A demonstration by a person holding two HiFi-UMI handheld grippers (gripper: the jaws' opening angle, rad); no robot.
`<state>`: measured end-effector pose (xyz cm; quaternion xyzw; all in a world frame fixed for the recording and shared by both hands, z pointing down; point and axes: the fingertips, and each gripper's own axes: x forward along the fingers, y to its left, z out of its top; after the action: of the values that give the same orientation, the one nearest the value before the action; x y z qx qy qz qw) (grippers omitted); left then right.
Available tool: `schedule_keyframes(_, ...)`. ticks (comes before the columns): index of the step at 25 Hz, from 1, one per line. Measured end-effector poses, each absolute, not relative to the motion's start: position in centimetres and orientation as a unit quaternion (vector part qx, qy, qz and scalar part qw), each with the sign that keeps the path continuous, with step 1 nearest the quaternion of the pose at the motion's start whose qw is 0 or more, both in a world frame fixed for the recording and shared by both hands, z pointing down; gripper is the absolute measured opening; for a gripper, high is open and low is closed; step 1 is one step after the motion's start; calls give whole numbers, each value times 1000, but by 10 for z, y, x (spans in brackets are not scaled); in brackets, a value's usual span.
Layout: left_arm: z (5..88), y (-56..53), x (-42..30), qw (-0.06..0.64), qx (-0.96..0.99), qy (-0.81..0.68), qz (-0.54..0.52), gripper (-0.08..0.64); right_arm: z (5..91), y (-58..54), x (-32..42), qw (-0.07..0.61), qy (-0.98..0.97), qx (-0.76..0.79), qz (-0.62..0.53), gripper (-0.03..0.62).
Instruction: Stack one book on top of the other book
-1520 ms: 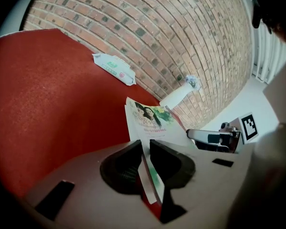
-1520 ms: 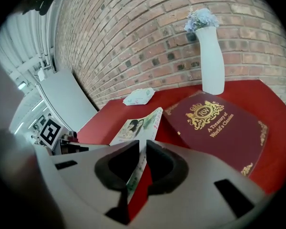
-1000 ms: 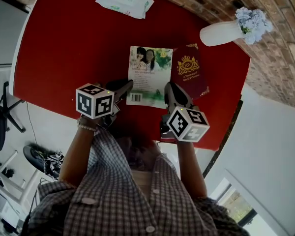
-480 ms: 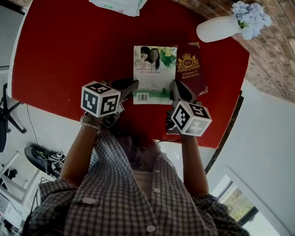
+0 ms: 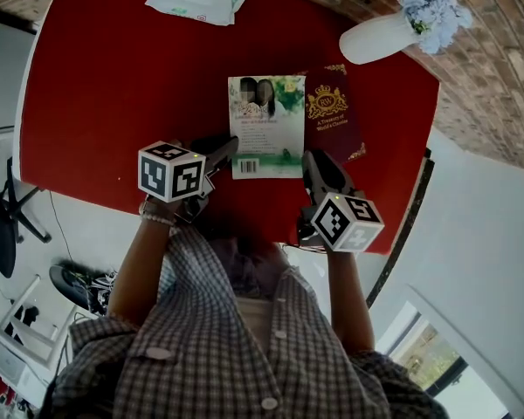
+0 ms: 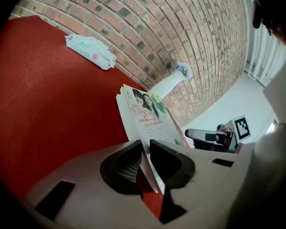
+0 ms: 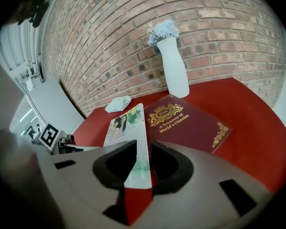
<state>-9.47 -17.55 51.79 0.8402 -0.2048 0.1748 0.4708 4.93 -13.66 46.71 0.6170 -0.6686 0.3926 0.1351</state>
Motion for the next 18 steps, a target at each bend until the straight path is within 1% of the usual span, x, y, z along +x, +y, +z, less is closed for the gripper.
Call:
schedule_keyframes(2, 518, -176, -96, 470, 840, -206, 175, 61, 466, -120, 48, 132, -662, 616, 405, 95)
schedule_keyframes(5, 518, -176, -96, 467, 841, -209, 177, 61, 472, -97, 44, 123, -649, 615, 431, 143)
schedule_keyframes(6, 518, -176, -96, 467, 841, -208, 177, 61, 476, -90, 43, 116, -644, 614, 442, 149)
schedule_keyframes(13, 519, -176, -97, 465, 842, -209, 178, 61, 507, -72, 23, 75, -619, 603, 498, 169)
schedule_keyframes(18, 519, -176, -97, 463, 842, -210, 180, 61, 520, -84, 18, 44, -610, 607, 507, 179)
